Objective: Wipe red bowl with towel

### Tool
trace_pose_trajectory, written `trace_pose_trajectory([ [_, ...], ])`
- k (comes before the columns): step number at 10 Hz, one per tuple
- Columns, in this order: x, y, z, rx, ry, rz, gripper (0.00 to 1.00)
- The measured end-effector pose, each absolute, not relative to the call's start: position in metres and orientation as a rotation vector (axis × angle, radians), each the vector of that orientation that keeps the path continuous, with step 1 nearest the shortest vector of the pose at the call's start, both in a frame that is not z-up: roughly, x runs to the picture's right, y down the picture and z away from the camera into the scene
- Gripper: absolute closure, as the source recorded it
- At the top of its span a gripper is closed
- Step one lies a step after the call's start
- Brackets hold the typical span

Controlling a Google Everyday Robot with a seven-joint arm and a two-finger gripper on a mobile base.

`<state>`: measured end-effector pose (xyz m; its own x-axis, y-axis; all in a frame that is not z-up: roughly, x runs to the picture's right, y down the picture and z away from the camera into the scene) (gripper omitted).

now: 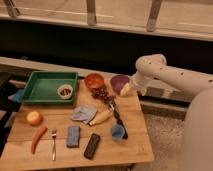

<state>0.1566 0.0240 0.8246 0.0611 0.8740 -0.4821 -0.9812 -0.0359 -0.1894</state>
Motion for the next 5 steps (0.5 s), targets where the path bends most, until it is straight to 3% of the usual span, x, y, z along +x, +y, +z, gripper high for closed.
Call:
trace_pose_trajectory([
  [5,0.056,0.035,0.795,-0.581,0.064,1.43,0.24],
])
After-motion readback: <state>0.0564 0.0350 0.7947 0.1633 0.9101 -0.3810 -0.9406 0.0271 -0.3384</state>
